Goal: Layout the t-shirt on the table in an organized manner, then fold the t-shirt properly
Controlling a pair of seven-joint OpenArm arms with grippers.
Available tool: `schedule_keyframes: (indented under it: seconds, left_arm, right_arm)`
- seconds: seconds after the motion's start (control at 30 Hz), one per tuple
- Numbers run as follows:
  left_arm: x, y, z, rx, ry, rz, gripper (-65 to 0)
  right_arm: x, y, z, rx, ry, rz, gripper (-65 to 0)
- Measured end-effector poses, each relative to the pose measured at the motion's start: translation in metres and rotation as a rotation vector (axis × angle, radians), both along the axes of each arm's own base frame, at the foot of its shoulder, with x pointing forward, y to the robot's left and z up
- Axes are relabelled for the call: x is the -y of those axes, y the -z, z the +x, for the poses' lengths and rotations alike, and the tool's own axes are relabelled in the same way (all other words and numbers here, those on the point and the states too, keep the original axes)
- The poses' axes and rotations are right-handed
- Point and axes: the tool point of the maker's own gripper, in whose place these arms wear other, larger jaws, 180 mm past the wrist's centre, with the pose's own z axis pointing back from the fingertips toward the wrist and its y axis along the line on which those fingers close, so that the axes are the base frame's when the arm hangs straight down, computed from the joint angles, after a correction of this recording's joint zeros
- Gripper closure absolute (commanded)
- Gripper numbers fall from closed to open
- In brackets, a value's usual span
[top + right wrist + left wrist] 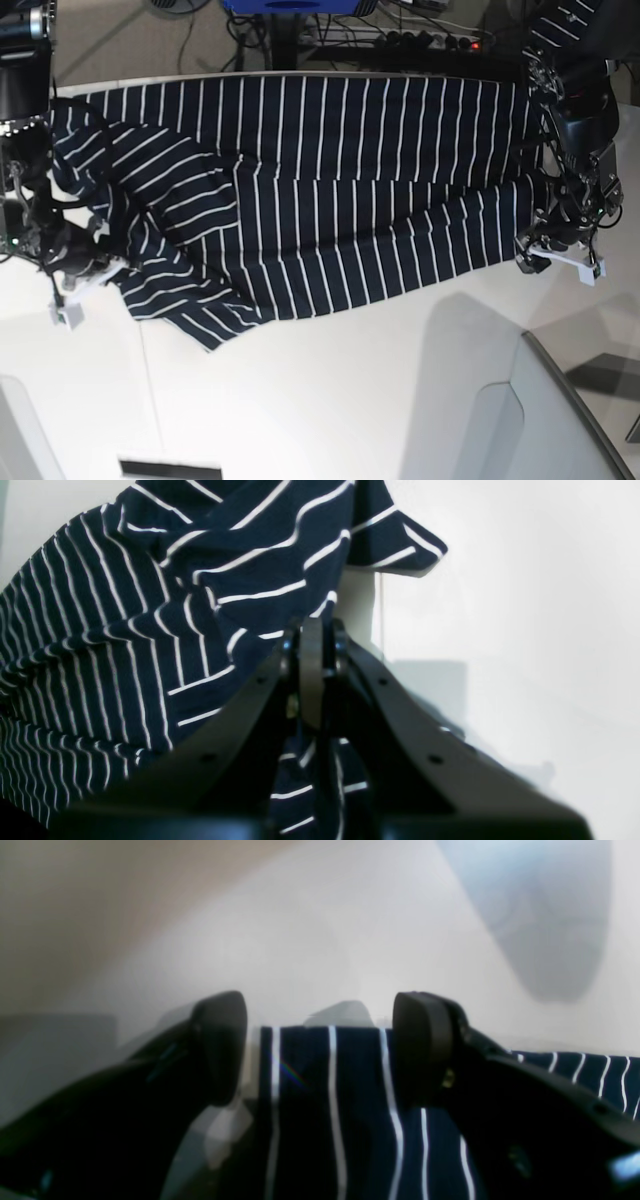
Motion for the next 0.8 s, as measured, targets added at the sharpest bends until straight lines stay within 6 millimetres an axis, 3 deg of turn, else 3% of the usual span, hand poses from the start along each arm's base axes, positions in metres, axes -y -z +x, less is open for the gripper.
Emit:
schedule_keyframes:
  seconds: [0.2, 0.57, 0.7, 0.8]
  left_arm:
    - [0.0, 0.004, -0.005, -0.013, -0.005, -0.002, -1.0]
    - [0.003, -0.002, 0.001, -0.038, 0.029, 0.011, 0.0]
    - [0.009, -0.024, 0.022, -0.024, 0.065, 0.014, 0.0]
    - [0.007, -0.056, 0.051, 0.046, 0.073, 0.031, 0.0]
  right_arm:
    - [0.0, 0.0, 0.0, 0.0, 0.0, 0.0, -0.2]
    - [0.004, -0.01, 0.013, 0.08, 0.026, -0.004, -0.5]
    - [0.007, -0.015, 0.026, 0.094, 0.039, -0.001, -0.5]
    - [0.012, -0.02, 0.039, 0.106, 0.058, 0.001, -0.5]
